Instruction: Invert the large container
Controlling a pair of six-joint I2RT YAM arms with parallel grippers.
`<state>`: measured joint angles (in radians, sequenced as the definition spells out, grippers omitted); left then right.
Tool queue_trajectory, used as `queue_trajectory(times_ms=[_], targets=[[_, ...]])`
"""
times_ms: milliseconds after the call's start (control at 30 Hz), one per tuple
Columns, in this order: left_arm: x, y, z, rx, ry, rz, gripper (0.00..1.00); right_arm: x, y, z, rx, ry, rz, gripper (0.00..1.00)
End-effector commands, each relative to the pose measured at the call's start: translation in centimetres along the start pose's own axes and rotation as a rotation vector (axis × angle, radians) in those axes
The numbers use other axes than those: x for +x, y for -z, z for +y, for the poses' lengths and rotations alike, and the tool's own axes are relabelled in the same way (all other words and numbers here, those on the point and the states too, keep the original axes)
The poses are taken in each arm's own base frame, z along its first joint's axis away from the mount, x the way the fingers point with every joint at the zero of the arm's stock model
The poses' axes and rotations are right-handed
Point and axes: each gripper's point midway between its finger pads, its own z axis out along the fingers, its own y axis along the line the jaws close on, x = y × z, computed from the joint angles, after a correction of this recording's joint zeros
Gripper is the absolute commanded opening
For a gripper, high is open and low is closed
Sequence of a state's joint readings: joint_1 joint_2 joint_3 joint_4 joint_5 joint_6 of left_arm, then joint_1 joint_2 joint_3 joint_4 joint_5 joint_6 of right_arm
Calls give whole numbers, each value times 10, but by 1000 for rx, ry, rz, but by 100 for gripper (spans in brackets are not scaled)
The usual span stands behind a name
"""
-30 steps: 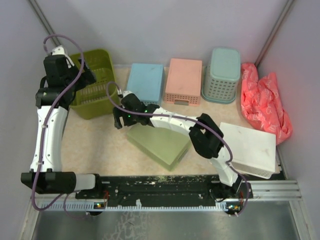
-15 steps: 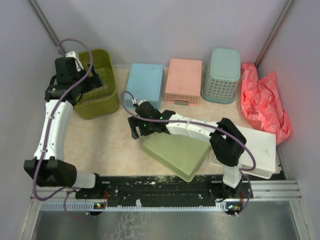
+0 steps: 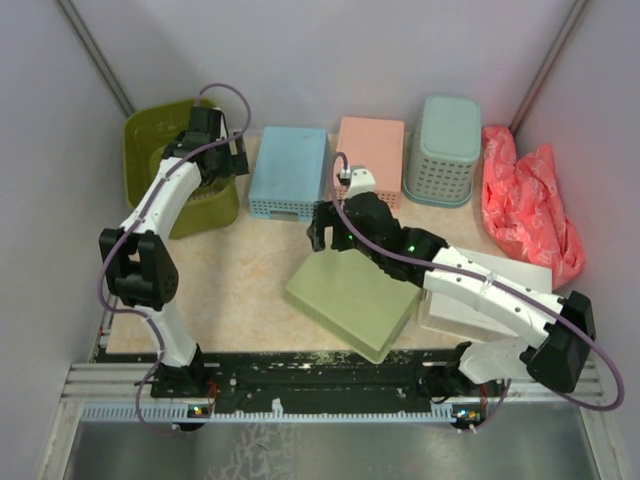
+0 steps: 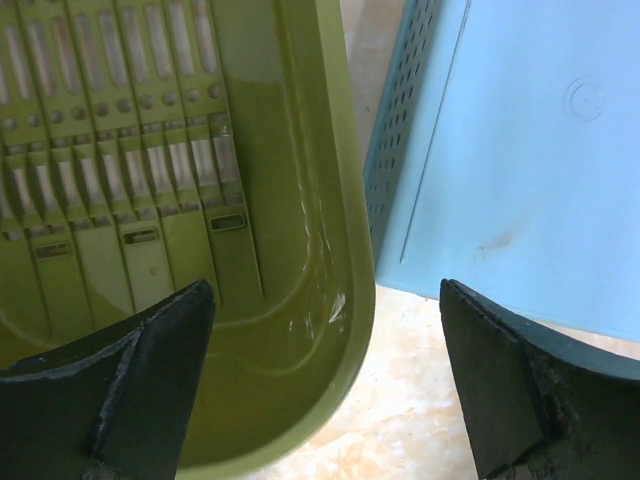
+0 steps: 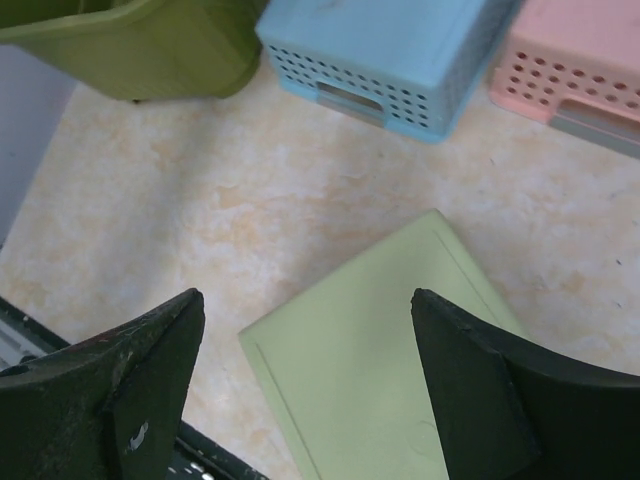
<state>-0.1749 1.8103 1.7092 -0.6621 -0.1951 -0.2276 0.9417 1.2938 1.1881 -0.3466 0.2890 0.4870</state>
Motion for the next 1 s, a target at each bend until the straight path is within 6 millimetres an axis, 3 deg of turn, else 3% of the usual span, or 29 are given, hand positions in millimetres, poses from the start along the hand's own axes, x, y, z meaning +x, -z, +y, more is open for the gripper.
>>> queue_trajectory(times_ms=[0,100,267,433,533,667,767,967], targets=[[-4,-15,-21,109,-10,-2,96,22,5,-41,122,-43,24,85],[14,-19,-45,227,-16,60,94,33,7,-54,142,-74,42,85],[36,-7,-86,385,-33,132,82,31,6,-61,159,-84,37,85],[43,-4,-71,286,-19,117,50,24,5,-59,157,-73,22,85],[46,0,-62,251,-21,119,37,26,4,-60,156,-72,28,85],[50,14,-64,279,-25,127,20,33,2,-62,164,-69,45,85],[55,30,-68,327,-30,141,3,35,1,-64,169,-74,48,85],[78,54,-70,394,-99,147,0,35,3,-68,177,-82,39,85]])
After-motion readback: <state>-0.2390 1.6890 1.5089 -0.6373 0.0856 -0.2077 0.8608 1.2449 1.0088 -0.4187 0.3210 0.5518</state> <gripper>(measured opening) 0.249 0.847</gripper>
